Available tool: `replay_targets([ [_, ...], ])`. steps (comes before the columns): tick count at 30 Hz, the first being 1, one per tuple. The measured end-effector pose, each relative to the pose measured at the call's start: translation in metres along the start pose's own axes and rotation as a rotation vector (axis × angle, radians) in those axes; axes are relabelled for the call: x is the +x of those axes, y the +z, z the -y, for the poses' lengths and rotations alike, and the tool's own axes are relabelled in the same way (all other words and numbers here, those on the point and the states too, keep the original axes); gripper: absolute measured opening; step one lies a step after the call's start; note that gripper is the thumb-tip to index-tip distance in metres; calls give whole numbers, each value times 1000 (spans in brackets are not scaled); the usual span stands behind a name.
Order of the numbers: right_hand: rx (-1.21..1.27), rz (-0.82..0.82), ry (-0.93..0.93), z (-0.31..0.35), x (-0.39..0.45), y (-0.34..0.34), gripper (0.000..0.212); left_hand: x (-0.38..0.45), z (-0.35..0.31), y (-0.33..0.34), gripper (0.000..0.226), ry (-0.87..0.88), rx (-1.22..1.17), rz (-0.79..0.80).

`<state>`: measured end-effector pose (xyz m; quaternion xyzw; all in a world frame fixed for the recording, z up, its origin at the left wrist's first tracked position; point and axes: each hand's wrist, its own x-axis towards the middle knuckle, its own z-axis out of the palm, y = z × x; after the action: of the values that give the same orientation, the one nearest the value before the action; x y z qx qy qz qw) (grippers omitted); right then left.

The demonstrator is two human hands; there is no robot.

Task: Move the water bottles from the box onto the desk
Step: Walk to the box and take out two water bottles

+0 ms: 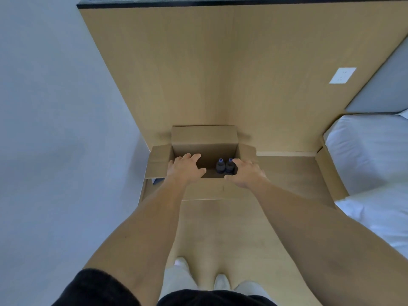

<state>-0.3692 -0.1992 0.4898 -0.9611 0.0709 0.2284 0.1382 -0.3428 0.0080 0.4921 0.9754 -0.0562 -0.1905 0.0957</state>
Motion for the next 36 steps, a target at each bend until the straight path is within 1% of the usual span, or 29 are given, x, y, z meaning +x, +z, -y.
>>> replay_targets([
  [9, 121, 58, 137, 15, 110, -1, 73, 138, 30, 5, 69, 76, 38, 81],
  [13, 171, 89, 227, 26, 161, 2, 76, 204, 45, 10, 71, 106, 65, 148],
  [17, 241, 128, 305, 33, 206, 18, 77, 254, 55, 22, 72, 135, 65, 217],
  [21, 291, 186, 363, 33, 256, 49, 81, 293, 65, 51, 76, 149, 43, 279],
  [24, 331, 217, 400, 26, 294, 77, 82, 320, 69, 82, 78, 131, 3, 299],
  [27, 427, 220, 471, 12, 337, 112, 81, 353, 70, 125, 81, 102, -66, 294],
  [31, 560, 209, 569, -15, 404, 176, 78, 407, 76, 203, 82, 55, -146, 311],
  [36, 684, 163, 682, -52, 482, 256, 74, 484, 85, 307, 84, -60, -251, 328],
])
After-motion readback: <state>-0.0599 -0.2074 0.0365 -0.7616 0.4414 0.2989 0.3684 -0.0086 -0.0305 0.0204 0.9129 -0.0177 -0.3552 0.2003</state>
